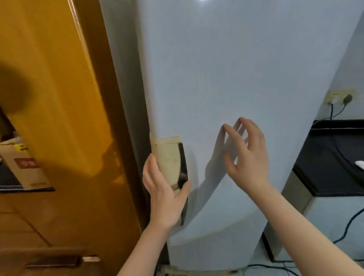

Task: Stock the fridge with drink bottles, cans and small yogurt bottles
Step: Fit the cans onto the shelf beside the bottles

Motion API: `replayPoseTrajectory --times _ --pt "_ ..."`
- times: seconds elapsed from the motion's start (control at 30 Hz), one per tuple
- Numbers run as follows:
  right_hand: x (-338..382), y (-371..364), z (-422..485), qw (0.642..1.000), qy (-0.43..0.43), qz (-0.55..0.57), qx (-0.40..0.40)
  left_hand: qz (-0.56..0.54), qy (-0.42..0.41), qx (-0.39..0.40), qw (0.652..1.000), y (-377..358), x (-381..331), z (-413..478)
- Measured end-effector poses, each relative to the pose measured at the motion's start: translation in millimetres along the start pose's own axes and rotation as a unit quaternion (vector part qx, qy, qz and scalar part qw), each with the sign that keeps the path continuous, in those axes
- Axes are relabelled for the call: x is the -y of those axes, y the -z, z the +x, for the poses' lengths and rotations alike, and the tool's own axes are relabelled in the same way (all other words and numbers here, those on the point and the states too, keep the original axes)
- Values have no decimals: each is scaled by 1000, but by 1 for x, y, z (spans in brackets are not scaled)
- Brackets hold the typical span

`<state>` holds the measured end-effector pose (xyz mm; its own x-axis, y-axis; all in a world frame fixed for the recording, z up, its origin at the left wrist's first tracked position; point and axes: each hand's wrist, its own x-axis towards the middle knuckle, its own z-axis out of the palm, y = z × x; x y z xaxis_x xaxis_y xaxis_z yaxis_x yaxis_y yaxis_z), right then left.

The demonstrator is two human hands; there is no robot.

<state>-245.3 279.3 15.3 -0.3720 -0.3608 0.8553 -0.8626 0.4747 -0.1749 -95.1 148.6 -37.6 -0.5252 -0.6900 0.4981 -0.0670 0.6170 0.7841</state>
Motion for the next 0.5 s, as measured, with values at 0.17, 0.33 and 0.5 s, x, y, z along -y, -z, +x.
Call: replayPoseTrajectory --times 0.17,0.33,0.5 --pt "-29 -45 28 999 1 -47 -7 6 58 -36 998 -32 25 68" --pt "-39 -82 45 995 25 -96 -23 -9 89 -60 994 -63 40 124" --pt "-44 -108 55 990 6 -137 -45 -14 55 -48 997 -76 54 156"
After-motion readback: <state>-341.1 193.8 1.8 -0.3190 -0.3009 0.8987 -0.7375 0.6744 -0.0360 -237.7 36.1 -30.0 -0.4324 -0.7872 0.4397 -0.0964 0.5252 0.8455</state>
